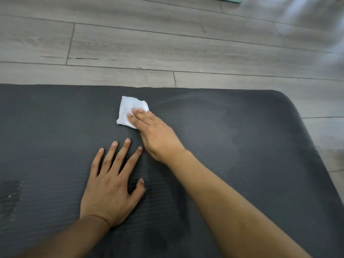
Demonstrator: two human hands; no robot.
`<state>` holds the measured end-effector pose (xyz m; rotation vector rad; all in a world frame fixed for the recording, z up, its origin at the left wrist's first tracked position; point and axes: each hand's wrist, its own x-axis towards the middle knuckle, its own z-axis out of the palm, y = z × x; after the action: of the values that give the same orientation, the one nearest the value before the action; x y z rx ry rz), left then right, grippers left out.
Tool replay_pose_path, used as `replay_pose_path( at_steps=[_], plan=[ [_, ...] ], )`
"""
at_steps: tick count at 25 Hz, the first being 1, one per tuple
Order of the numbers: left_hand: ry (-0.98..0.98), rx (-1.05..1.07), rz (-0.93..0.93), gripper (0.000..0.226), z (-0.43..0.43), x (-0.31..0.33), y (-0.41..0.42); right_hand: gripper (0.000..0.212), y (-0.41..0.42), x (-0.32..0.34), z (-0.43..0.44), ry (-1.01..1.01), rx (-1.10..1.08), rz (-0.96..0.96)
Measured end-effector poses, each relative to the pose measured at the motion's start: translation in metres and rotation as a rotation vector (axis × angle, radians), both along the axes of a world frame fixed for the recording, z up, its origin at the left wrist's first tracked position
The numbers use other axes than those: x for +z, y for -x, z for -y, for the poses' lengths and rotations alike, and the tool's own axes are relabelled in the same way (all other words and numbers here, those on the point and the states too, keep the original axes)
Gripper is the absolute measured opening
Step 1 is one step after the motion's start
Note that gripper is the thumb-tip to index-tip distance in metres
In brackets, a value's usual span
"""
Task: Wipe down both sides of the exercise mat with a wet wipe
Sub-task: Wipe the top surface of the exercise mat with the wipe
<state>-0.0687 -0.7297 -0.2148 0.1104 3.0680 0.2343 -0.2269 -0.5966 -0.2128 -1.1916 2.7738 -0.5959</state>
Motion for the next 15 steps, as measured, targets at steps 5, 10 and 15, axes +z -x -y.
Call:
replay_pose_path(
  at_steps=[5,10,15],
  plan=[
    [-0.002,0.018,-0.009,0.076,0.0,0.002,0.0,0.027,0.033,0.032,-0.151,-0.104,-1.002,0.016],
    [0.028,0.029,0.004,0.076,-0.003,0.0,0.001,0.044,0.032,0.021,-0.121,0.006,-1.088,0.016],
    [0.023,0.015,-0.008,0.072,-0.002,0.001,0.002,0.047,-0.025,-0.002,0.025,0.061,-0.09,0.013]
  ],
)
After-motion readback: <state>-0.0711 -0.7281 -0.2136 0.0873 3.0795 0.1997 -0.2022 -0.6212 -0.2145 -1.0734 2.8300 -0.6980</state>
